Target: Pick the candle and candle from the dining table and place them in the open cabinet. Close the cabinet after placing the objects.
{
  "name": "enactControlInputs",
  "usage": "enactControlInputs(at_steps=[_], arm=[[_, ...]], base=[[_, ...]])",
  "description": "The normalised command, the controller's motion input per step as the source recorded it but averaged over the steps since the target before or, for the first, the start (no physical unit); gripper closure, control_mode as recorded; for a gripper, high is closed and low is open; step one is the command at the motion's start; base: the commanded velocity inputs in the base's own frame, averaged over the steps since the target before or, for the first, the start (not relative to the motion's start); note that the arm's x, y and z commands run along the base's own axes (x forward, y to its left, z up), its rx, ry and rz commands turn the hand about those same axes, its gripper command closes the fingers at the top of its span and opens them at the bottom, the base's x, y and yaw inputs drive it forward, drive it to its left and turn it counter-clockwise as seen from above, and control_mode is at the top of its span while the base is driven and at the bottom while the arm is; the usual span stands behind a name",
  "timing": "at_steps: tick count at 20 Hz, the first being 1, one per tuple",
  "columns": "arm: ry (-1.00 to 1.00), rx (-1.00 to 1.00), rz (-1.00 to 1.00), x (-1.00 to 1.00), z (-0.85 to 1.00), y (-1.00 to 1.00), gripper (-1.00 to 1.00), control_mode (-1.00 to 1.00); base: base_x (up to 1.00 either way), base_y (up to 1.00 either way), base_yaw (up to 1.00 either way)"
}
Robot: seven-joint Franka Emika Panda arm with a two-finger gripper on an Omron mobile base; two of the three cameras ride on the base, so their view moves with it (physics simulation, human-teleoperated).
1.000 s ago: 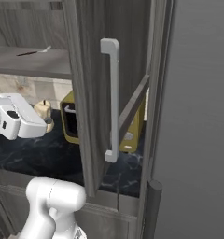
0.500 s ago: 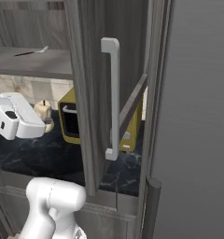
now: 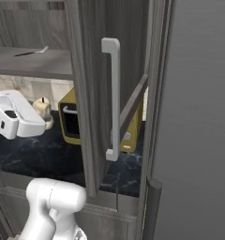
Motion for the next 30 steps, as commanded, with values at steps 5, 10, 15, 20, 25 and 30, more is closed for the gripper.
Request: enactControlInputs(at_steps=[5, 10, 15, 20, 25, 30], arm=[[0.0, -0.02, 0.14, 0.0, 0.2, 0.0, 1.0, -1.0], [0.0, -0.05, 0.13, 0.01, 0.3, 0.0, 1.0, -1.0], [0.0, -0.04, 0.1, 0.0, 0.32, -0.03, 1.0, -1.0], [0.01, -0.01, 0.02, 0.01, 0.22, 0.0, 1.0, -1.0], [0.11, -0.03, 0.0, 0.18, 0.14, 0.0, 1.0, -1.0], [0.07, -0.04, 0.03, 0.28, 0.02, 0.0, 1.0, -1.0]], base=[[0.0, 0.0, 0.0], [0.0, 0.0, 0.0], [0.0, 0.0, 0.0], [0.0, 0.0, 0.0], [0.0, 0.0, 0.0], [0.0, 0.0, 0.0]])
